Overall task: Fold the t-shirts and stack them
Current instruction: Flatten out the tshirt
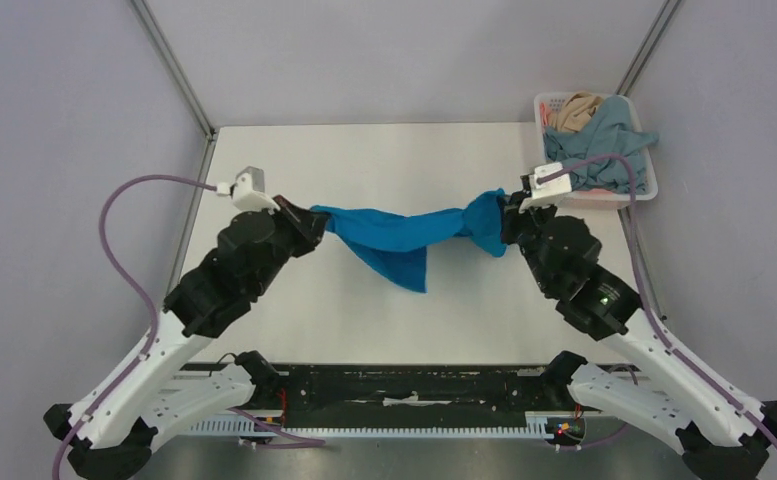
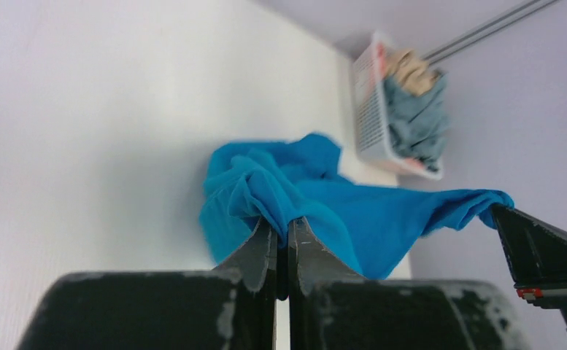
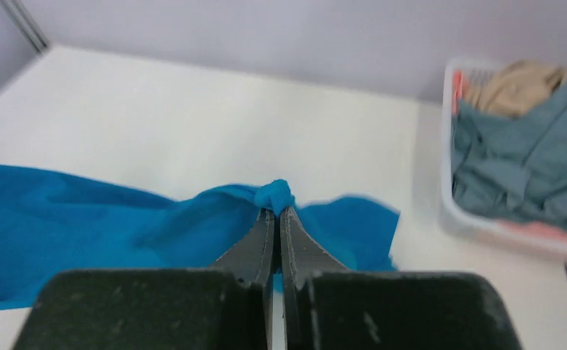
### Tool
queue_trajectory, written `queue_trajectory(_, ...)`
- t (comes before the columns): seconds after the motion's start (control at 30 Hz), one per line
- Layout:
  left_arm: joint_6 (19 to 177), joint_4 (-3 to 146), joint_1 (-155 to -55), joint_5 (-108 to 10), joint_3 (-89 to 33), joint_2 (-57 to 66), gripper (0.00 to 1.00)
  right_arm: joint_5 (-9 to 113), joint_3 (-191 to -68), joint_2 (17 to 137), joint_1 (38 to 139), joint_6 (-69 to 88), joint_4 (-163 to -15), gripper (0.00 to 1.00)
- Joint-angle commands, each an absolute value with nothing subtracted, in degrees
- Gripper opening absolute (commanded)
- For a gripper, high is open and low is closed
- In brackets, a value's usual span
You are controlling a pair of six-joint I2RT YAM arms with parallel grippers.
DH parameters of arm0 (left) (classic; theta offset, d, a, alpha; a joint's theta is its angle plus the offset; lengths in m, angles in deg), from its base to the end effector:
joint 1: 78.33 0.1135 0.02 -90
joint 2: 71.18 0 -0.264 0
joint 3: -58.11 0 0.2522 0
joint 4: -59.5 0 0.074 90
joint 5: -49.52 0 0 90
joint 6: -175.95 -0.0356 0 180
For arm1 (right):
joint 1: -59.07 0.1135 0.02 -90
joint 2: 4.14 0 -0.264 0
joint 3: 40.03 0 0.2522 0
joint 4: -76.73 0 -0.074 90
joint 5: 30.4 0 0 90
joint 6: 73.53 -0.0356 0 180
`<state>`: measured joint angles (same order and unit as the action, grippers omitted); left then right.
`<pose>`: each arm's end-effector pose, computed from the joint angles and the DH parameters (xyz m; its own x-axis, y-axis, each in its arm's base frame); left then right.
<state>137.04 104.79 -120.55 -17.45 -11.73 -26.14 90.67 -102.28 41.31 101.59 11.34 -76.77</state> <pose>0.1296 -0.0988 0.3687 -0.4329 -0.5742 -0.6949 0.0163 0.7658 -0.6429 0.1445 0.1076 0.3569 -0.1419 -0.0262 -0.9895 -0.1920 0.9814 0.0015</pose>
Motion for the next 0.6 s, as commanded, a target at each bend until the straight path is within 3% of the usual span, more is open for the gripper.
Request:
queue_trajectory(0.0,127.78,102.18,-120.69,-12.77,-25.66,-25.95,0.02,83.31,-115.82,40.88,101.59,23.8,-80.7,0.0)
queue_trajectory(0.4,118.55,106.36,-120.69,-19.87,-51.92,-27.96,0.02,48.59,-154.85,49.3,101.61,30.13,-67.88,0.0)
queue_trajectory(0.57,116.18,106.57,-120.69,-18.74,-56.45,-27.31,0.02,45.97,-160.84,51.2,101.6,30.76,-68.51,0.0)
